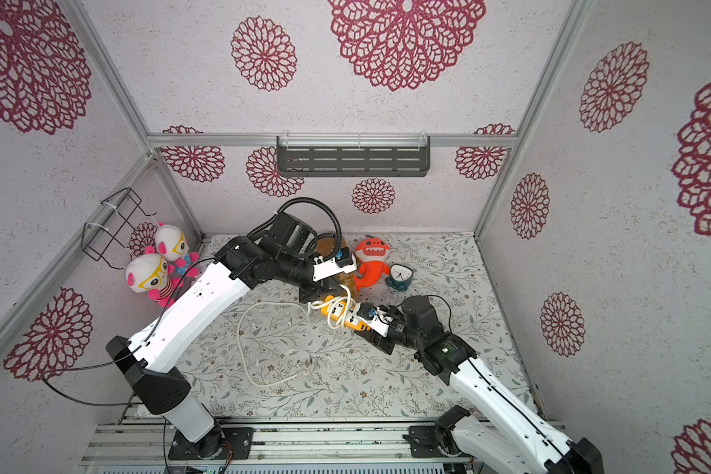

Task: Wrap the cord around the power strip
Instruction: Wrap the power cord around the power strip.

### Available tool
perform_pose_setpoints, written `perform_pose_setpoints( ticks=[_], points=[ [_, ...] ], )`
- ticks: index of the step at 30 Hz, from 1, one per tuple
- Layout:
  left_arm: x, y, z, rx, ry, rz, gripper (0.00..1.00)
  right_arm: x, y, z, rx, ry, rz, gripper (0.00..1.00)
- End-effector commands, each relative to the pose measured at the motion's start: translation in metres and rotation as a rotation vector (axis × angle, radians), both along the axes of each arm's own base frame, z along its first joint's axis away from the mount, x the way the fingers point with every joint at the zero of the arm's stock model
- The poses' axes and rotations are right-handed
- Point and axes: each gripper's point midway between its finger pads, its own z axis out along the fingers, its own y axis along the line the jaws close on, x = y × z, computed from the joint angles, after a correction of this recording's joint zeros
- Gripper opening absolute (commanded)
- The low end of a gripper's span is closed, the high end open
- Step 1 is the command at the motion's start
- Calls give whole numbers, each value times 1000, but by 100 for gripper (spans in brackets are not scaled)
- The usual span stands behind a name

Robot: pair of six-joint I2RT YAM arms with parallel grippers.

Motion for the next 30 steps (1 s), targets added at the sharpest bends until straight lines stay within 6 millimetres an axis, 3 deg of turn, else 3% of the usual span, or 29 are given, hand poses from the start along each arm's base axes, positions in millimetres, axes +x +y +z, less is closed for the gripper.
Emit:
perform_pose_setpoints(
  ticks=[1, 6, 13, 23, 30],
  points=[
    [23, -3, 11, -60, -37, -26, 12, -32, 22, 19, 93, -29, 212, 0],
    [29, 0, -5, -93, 91, -60, 23, -32, 24, 38, 159, -88, 205, 0],
    [42, 6, -16, -116, 164, -45, 33, -39, 28, 46, 181, -93, 236, 0],
    [45, -1, -45, -202, 313, -44, 43, -39, 26, 97, 354, -226, 206, 0],
    [48, -6, -56, -383, 344, 4, 48, -36, 22, 118, 415, -273, 171, 0]
  ],
)
